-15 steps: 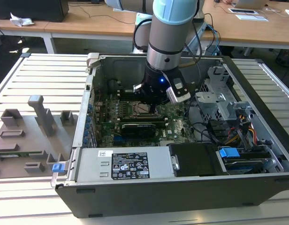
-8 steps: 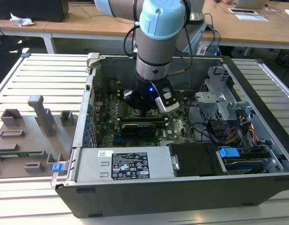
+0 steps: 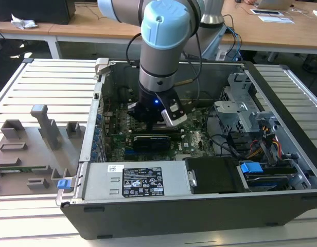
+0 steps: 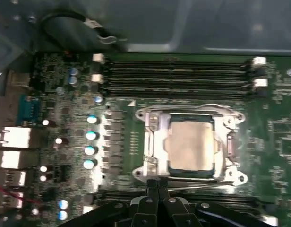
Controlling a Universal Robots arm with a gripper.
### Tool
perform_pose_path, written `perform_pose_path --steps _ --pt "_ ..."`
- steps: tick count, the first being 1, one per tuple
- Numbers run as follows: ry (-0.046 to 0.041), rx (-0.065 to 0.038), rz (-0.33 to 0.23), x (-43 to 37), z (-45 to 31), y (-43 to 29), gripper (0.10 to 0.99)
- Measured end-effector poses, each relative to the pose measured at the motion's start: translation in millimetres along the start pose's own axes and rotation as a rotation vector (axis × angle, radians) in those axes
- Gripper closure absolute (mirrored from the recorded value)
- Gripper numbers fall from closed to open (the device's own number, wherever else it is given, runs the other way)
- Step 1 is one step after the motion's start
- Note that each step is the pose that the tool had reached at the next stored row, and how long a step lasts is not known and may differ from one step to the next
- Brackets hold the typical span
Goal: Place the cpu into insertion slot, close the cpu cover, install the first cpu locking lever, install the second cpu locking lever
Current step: 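Install the second cpu locking lever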
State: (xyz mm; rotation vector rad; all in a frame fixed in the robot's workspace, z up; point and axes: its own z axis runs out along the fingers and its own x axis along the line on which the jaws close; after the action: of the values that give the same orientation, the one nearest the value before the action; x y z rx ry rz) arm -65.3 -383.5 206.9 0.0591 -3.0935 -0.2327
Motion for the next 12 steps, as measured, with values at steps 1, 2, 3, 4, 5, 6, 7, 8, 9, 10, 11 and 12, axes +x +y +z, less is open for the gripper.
perform_pose_path --steps 1,2,3,4,5,6,7,8,9,10,11,12 --pt "0.0001 -0.002 -0.001 4.9 0.8 0.1 0.98" --pt "0.0002 -0.006 -0.002 10.4 1.5 0.2 0.98" --pt "0.0001 -0.014 -0.003 15.1 2.1 0.3 0.98" --pt "0.0001 -0.018 -0.005 17.2 2.3 0.3 0.98" --pt "0.0004 -0.023 -0.008 18.6 2.6 0.3 0.98" --pt "0.0017 -0.027 -0.017 19.1 3.0 0.3 0.98" --pt "0.0034 -0.028 -0.029 19.1 3.2 0.3 0.98" --pt "0.0062 -0.03 -0.045 19.2 3.4 0.3 0.98" --pt "0.0078 -0.03 -0.055 19.2 3.6 0.4 0.98" --pt "0.0094 -0.031 -0.066 19.1 3.8 0.6 0.98" --pt "0.0116 -0.033 -0.08 19.0 4.1 0.9 0.98" --pt "0.0133 -0.035 -0.091 18.7 4.4 1.3 0.98"
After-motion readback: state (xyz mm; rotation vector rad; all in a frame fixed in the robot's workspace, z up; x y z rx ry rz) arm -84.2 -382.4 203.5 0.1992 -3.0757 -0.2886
